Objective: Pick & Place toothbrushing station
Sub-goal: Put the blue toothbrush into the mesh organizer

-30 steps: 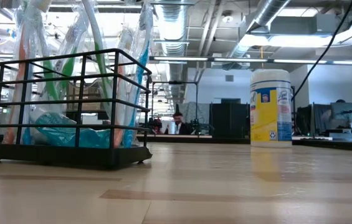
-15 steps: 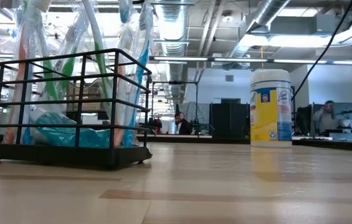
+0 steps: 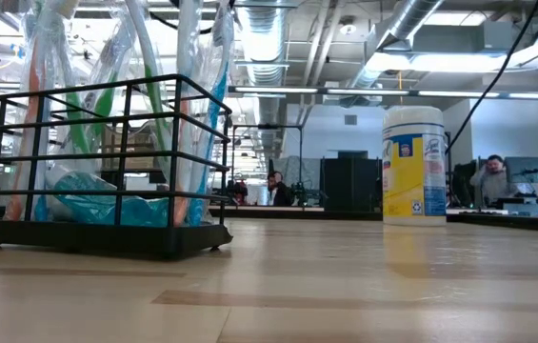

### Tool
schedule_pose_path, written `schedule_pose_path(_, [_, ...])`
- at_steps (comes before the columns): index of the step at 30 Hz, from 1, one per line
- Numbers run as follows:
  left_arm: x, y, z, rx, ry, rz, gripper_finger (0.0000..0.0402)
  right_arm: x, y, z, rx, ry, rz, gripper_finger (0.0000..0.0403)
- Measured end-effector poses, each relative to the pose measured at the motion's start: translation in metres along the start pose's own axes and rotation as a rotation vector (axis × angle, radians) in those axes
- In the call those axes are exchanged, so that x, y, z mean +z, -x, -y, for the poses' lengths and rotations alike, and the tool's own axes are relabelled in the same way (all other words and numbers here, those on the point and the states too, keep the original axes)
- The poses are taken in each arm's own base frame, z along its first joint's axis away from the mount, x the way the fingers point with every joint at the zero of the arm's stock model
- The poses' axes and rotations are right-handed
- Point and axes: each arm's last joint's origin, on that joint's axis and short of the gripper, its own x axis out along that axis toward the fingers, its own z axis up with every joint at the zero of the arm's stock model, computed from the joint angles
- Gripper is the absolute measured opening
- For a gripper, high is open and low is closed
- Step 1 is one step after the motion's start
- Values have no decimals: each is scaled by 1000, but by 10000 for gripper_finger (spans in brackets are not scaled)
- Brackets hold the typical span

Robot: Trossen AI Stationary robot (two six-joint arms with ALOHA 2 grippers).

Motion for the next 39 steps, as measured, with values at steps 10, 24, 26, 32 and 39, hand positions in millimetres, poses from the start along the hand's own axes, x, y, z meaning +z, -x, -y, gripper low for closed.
schedule_pose_path(10, [-12,3,0,-1,3,-6,8,0,0,0,0,0,0,123])
schedule_pose_path(24, [-27,8,0,-3,32,-9,8,0,0,0,-1,1,-1,123])
schedule_pose_path(26, [-30,6,0,-4,32,-15,8,0,0,0,-1,1,-1,123])
schedule_pose_path(32, [-42,-7,1,1,29,-3,8,0,-2,3,-10,1,-7,123])
schedule_pose_path(39, [-41,-7,-1,5,30,-1,25,-2,-2,3,-12,-12,-24,123])
